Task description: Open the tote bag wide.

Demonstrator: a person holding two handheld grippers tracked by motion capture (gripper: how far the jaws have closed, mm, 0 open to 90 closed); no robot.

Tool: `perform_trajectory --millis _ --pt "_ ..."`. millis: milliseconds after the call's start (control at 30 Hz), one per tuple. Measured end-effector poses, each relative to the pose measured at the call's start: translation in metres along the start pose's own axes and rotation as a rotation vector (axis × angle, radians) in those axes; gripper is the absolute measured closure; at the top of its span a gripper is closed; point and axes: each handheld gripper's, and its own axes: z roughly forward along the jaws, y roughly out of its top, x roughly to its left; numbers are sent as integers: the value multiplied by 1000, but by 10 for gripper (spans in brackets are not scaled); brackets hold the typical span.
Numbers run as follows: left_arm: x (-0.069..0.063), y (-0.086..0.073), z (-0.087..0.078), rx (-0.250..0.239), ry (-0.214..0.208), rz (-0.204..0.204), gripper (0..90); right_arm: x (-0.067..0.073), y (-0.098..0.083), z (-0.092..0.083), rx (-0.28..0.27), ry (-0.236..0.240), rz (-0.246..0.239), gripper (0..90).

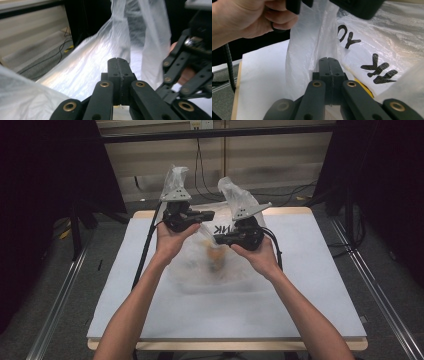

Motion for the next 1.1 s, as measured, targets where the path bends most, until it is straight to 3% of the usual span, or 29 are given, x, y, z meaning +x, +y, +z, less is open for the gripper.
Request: perform_trajectory --millis 133,367,633,733,833,1100 --pt "0 -11 4 -15 -21 -31 900 7 -8 3 8 28 -7 900" --pt "-7 -33 3 -17 -26 -42 900 9 -28 6 9 57 10 900" --pt "-6 -54 -3 -15 -9 -70 900 11 -41 3 6 76 29 900" --pt "-6 -63 -4 -7 -13 -86 900 9 -47 5 17 59 37 900" --pt "-4 -71 -2 40 1 -85 900 4 -53 7 30 38 48 900" --pt "2 -94 5 78 5 -116 900 -9 -63 1 -9 -11 88 900"
